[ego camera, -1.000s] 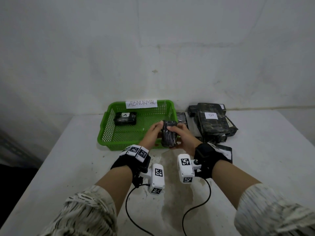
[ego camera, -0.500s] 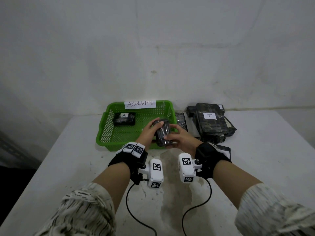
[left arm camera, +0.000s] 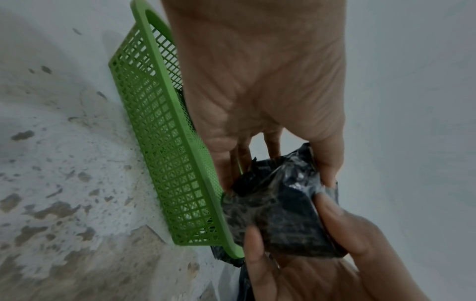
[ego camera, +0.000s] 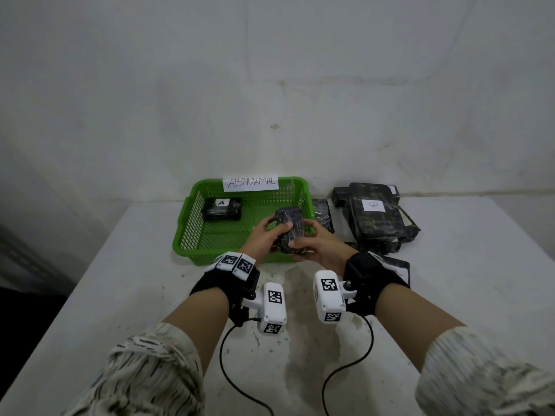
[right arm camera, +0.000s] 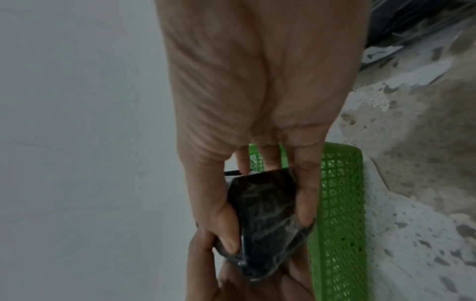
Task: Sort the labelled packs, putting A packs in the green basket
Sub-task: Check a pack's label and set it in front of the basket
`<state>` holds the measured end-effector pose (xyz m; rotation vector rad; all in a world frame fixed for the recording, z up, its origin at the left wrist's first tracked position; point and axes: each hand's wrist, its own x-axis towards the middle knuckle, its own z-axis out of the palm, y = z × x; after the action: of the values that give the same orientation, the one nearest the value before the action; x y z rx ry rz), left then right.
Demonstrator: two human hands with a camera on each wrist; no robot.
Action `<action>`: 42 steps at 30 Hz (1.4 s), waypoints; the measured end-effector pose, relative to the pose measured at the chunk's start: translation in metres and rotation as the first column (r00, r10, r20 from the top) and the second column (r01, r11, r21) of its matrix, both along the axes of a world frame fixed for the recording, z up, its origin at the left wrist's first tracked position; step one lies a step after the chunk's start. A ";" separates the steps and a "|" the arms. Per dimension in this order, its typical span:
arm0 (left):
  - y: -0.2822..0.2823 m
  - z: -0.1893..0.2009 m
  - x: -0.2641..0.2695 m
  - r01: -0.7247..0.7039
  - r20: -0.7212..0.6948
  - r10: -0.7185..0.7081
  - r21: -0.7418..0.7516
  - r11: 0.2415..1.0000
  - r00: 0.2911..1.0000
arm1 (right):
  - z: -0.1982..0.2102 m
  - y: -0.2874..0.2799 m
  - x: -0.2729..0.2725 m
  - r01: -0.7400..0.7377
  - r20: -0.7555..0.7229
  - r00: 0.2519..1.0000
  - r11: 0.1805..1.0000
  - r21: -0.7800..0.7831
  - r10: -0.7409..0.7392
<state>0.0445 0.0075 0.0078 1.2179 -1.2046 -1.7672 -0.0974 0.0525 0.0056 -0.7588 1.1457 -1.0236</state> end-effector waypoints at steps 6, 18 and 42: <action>0.001 0.001 0.001 -0.097 0.049 0.105 -0.143 0.985 0.993 | -0.003 -0.003 -0.004 0.038 -0.039 0.999 0.999 0.002 -0.038; 0.002 0.009 0.011 -0.065 0.099 0.083 -0.170 0.983 0.992 | -0.001 -0.005 -0.021 0.159 0.197 0.965 0.983 0.091 -0.174; 0.003 0.010 -0.001 0.106 0.143 -0.099 -0.041 0.993 0.985 | 0.004 -0.002 -0.005 -0.088 -0.030 0.995 0.993 0.077 0.090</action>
<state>0.0435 0.0107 0.0176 1.2904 -1.4065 -1.7385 -0.1022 0.0505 0.0094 -0.7621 1.1624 -0.8913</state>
